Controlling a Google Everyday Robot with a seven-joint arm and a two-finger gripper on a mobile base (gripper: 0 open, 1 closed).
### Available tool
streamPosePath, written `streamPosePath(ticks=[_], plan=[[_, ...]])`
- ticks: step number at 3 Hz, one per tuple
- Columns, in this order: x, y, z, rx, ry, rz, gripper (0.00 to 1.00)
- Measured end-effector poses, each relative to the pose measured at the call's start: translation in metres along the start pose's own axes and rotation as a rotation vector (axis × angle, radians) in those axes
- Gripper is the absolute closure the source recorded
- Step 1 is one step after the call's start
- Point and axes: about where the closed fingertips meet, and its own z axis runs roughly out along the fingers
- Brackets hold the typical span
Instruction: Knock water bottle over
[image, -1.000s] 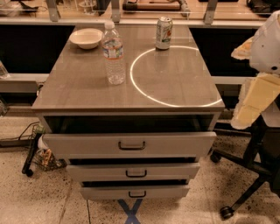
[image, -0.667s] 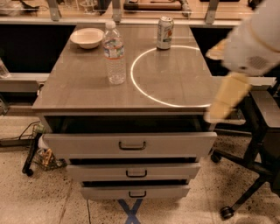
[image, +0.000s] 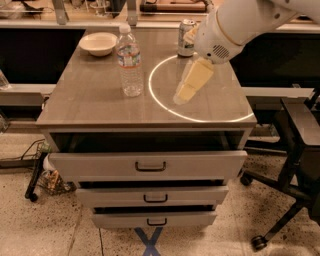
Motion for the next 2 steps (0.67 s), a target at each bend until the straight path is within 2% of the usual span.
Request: streamPosePath(ticks=[1, 2], plan=[[0.0005, 0.0013, -0.0004, -0.003, 0.002, 0.000, 0.00], [-0.0073, -0.0023, 0.0065, 0.011, -0.026, 0.001, 0.00]])
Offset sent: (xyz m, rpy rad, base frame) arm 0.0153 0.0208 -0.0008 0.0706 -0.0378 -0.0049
